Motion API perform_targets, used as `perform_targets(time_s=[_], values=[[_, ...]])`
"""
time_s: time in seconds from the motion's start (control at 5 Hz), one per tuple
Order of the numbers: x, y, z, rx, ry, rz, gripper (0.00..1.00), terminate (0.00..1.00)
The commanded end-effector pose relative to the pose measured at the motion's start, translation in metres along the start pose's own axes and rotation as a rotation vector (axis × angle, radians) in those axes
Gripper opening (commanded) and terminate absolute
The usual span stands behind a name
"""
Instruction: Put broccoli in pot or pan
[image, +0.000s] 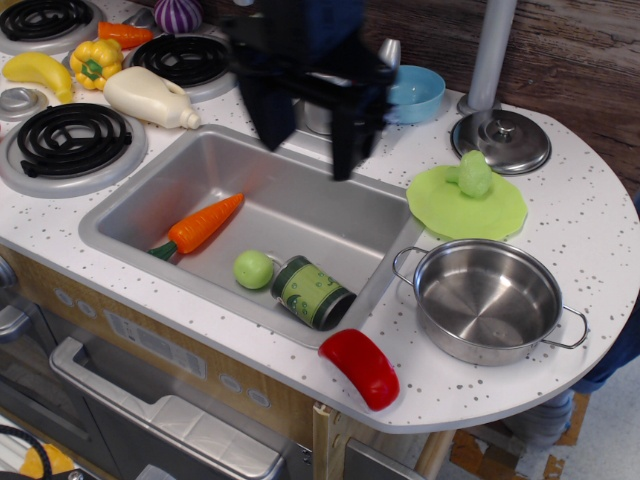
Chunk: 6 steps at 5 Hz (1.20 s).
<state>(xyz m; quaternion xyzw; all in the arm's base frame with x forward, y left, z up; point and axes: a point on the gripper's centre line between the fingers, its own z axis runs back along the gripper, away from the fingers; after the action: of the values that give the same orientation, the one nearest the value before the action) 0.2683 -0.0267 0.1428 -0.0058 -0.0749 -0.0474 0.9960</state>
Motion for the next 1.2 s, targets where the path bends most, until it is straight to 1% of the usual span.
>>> perform_targets(time_s=[0.0,0.2,0.4,0.6,0.8,1.0], values=[[0.046,-0.037,-0.013,-0.005,-0.061,-0.034,1.00,0.00],[0.070,-0.054,-0.029,-0.005,-0.103,-0.055,1.00,0.00],[0.101,-0.069,-0.045,-0.009,-0.109,-0.013,1.00,0.00],[0.122,-0.075,-0.054,0.018,-0.120,0.075,1.00,0.00],[0.139,-0.070,-0.058,0.033,-0.116,0.140,1.00,0.00],[0.150,-0.057,-0.061,0.043,-0.139,0.180,1.00,0.00]])
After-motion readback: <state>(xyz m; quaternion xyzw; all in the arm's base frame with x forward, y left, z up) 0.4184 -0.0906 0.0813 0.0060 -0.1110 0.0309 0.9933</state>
